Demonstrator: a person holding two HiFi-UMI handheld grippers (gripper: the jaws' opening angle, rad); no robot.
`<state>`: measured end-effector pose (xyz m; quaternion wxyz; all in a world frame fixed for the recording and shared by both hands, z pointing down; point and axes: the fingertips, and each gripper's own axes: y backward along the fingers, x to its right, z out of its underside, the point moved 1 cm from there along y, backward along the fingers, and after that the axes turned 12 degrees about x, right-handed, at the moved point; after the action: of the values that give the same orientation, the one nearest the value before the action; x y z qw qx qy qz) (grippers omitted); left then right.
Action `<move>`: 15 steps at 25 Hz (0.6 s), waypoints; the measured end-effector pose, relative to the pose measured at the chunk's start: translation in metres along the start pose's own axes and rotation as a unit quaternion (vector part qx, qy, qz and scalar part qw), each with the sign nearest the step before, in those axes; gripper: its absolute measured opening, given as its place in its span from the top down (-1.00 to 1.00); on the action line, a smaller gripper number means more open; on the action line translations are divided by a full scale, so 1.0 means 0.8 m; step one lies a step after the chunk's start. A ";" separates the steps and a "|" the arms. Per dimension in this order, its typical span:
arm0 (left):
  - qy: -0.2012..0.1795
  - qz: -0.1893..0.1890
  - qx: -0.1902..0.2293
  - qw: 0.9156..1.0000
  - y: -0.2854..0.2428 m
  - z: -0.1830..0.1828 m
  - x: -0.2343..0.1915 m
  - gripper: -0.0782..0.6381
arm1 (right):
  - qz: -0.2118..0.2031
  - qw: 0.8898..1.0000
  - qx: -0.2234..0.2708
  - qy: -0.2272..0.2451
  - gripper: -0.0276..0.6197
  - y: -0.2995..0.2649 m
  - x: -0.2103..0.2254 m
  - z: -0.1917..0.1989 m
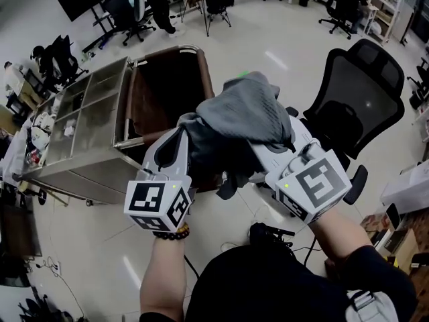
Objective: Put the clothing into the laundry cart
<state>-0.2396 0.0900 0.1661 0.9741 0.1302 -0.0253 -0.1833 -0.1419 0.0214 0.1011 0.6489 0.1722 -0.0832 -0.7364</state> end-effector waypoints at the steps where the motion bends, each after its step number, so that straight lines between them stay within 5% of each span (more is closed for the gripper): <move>1: -0.003 -0.009 0.002 1.000 0.012 -0.002 -0.002 0.78 | -0.008 1.000 0.003 -0.003 0.69 -0.002 -0.009 -0.003; 4: -0.011 -0.033 0.009 0.999 0.057 0.005 -0.011 0.78 | -0.028 0.999 0.011 -0.014 0.69 -0.008 -0.042 0.004; 9: -0.031 -0.063 0.026 0.997 0.155 0.089 0.016 0.78 | -0.050 0.998 0.028 -0.027 0.69 0.048 -0.100 0.076; 15: -0.038 -0.076 0.034 0.996 0.206 0.108 0.015 0.78 | -0.056 0.997 0.037 -0.042 0.69 0.037 -0.128 0.081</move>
<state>-0.1788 0.2123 0.2927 0.9506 0.1579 -0.0588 -0.2609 -0.1281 0.1112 0.1865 0.5962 0.1690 -0.1277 -0.7744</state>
